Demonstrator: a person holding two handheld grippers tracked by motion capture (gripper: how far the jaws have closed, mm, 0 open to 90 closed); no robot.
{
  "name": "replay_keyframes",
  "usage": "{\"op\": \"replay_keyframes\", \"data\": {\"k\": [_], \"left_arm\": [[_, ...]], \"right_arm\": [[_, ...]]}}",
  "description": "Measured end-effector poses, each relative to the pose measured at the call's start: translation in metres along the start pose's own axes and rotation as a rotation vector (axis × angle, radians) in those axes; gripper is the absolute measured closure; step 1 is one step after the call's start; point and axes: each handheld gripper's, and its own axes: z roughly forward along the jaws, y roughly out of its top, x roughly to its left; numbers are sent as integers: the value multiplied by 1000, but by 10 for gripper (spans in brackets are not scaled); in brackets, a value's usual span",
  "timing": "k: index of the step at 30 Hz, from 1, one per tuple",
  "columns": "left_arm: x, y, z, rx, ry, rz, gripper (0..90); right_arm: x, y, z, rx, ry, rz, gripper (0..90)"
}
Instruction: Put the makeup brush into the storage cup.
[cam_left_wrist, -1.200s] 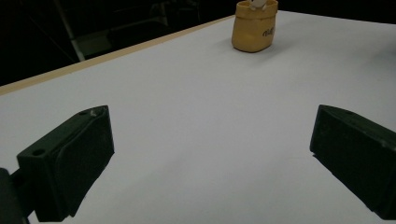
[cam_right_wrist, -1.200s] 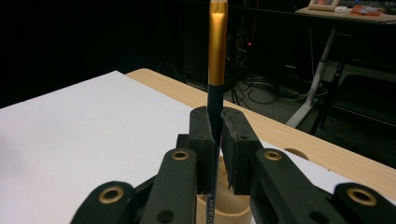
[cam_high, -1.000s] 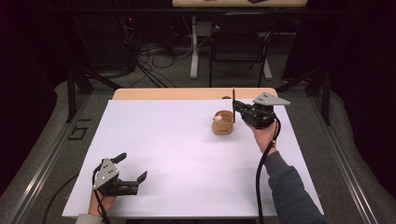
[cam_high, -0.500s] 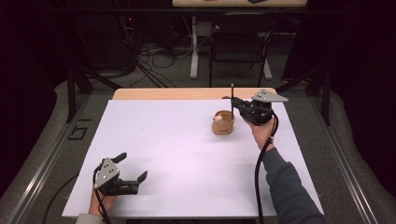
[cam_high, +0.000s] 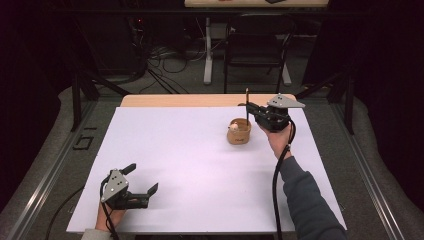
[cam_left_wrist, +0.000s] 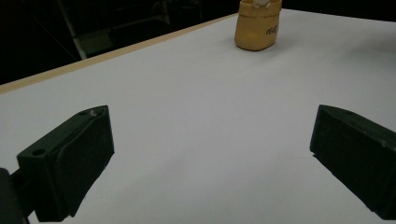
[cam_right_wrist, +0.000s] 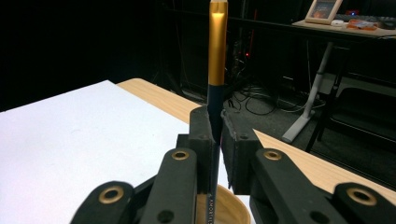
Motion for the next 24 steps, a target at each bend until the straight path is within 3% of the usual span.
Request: {"op": "replay_keyframes", "data": {"k": [24], "left_arm": [[1,0,-1,3,4,3,0]], "right_arm": [[-2,-6,16,-7,6,1,833]]}}
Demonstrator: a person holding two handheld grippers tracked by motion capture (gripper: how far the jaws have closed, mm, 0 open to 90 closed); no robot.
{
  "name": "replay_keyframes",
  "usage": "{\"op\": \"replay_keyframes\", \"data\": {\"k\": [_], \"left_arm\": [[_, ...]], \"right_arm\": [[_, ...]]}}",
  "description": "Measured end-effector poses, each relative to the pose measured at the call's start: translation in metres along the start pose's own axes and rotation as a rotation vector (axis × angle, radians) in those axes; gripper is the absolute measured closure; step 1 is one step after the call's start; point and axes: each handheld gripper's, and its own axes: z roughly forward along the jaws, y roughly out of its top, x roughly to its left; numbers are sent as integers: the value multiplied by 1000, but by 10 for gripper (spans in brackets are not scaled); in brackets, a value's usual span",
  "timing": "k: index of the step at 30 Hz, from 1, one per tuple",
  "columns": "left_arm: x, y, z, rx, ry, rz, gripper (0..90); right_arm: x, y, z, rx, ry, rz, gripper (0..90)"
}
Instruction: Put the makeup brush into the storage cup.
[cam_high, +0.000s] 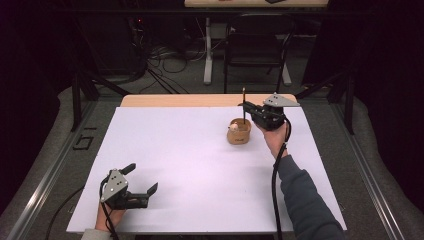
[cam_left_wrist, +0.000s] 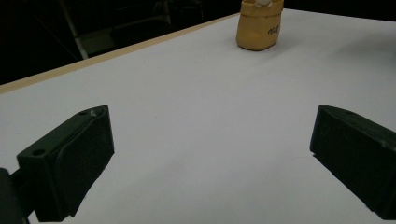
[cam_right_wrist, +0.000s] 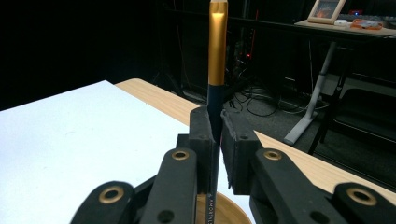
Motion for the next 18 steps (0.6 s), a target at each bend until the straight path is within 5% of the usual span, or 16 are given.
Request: {"op": "replay_keyframes", "data": {"k": [18], "left_arm": [[0,0,0,-1,-3,2,0]], "right_arm": [[-2,-7,8,38,1,3,833]]}}
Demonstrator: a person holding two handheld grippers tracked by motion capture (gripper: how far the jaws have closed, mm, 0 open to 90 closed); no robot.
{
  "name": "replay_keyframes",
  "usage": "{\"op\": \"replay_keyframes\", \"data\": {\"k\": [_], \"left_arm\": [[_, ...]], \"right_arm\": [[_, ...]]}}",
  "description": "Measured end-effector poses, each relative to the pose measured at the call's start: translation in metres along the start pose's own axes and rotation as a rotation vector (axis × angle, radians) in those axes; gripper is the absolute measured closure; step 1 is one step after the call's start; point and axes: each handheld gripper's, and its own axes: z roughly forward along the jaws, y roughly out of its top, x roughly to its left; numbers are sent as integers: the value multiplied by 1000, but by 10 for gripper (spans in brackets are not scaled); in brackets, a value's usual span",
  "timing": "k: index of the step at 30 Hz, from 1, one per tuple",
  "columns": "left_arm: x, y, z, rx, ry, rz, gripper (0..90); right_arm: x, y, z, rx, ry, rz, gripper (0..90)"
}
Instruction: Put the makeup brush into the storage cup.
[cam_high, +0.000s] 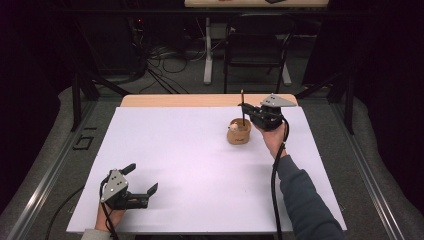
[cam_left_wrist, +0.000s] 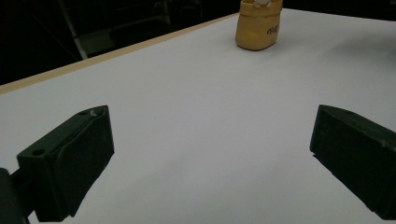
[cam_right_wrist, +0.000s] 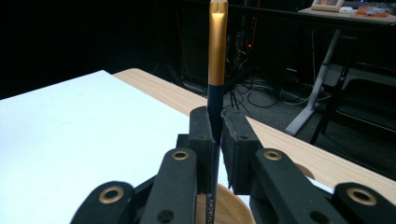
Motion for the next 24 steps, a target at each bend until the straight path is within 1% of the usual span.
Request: {"op": "replay_keyframes", "data": {"k": [9,18,24], "left_arm": [[0,0,0,4,1,2,0],[0,0,0,5,0,3,0],[-1,0,0,6,0,2,0]], "right_arm": [[-2,-4,4,34,2,8,832],[-2,-7,7,59,9,-1,831],[-3,-10,10,75,13,10,830]]}}
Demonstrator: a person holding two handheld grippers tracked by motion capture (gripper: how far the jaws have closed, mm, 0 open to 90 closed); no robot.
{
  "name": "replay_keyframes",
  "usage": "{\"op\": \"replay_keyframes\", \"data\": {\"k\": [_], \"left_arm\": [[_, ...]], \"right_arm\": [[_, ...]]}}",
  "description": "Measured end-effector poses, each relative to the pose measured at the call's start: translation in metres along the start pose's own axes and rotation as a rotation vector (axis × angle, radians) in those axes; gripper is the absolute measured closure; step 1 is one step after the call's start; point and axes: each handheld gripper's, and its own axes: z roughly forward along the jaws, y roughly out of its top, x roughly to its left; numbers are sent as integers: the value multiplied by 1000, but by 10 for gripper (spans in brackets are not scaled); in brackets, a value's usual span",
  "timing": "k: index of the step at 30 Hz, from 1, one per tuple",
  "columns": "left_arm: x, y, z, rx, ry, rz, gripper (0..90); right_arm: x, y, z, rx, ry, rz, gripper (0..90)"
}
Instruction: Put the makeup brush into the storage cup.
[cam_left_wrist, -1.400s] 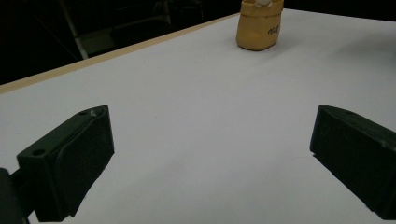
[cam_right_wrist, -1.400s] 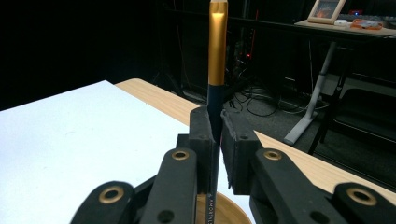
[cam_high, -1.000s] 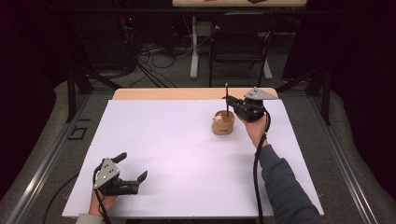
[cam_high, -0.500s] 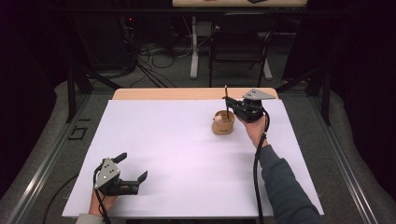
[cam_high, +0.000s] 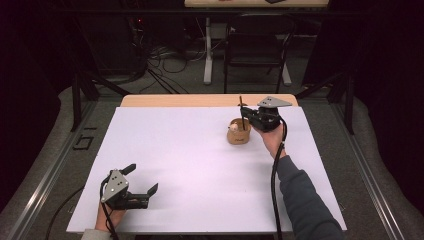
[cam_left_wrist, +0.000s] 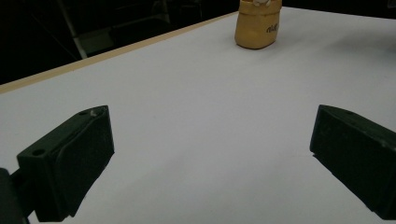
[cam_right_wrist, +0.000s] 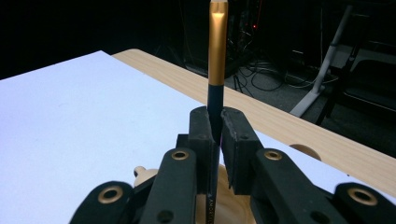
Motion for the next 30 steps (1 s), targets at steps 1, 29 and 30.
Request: {"op": "replay_keyframes", "data": {"k": [1,29,30], "left_arm": [[0,0,0,0,0,0,0],[-1,0,0,1,-2,1,0],[-1,0,0,-1,-1,0,0]], "right_arm": [[0,0,0,9,2,0,830],[-2,-2,-1,78,49,30,249],[-2,-2,-2,82,55,32,227]]}}
